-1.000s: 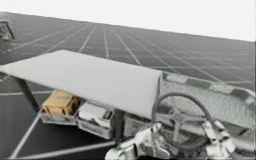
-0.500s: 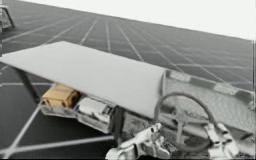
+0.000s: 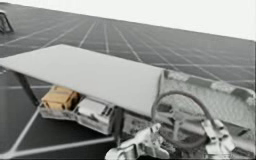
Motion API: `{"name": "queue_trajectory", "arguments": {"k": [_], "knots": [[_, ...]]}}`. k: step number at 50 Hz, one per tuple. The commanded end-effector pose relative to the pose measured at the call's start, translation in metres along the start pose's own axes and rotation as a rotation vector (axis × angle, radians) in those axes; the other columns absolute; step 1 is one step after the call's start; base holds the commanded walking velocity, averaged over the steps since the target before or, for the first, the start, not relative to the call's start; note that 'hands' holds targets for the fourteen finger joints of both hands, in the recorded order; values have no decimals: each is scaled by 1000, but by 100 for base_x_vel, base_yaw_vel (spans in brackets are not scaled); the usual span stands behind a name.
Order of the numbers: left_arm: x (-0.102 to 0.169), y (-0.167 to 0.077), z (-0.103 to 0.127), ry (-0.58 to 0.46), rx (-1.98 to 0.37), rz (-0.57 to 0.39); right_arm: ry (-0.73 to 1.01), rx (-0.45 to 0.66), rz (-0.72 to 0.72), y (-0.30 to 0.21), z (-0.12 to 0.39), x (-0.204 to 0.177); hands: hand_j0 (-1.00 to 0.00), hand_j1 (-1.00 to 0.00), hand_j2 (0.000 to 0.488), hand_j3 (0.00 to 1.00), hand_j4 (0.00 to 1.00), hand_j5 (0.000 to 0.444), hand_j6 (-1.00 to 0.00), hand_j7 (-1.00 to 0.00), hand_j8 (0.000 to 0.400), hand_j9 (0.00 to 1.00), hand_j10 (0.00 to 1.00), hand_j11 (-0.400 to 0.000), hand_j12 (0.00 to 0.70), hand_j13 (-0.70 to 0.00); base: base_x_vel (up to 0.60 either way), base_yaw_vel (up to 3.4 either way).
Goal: Pick up and drop off the object
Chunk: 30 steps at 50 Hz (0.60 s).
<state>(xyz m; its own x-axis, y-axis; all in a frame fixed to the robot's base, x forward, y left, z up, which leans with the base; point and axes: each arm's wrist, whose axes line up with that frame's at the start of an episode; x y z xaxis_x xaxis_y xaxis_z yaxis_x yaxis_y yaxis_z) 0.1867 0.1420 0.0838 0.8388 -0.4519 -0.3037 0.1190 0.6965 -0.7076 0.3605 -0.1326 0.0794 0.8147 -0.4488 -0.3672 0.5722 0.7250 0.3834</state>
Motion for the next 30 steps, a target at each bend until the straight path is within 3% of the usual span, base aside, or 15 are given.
{"name": "queue_trajectory", "arguments": {"k": [1,30], "knots": [[-4,-4,3,-21,16,2,-21,64,75,24,9,-3,0,0,0,1000,1000,0,0,0,0,1000,1000,-400,0,-700,16,167],[-4,-4,3,-21,16,2,-21,64,75,24,9,-3,0,0,0,1000,1000,0,0,0,0,1000,1000,-400,0,-700,16,164]]}}
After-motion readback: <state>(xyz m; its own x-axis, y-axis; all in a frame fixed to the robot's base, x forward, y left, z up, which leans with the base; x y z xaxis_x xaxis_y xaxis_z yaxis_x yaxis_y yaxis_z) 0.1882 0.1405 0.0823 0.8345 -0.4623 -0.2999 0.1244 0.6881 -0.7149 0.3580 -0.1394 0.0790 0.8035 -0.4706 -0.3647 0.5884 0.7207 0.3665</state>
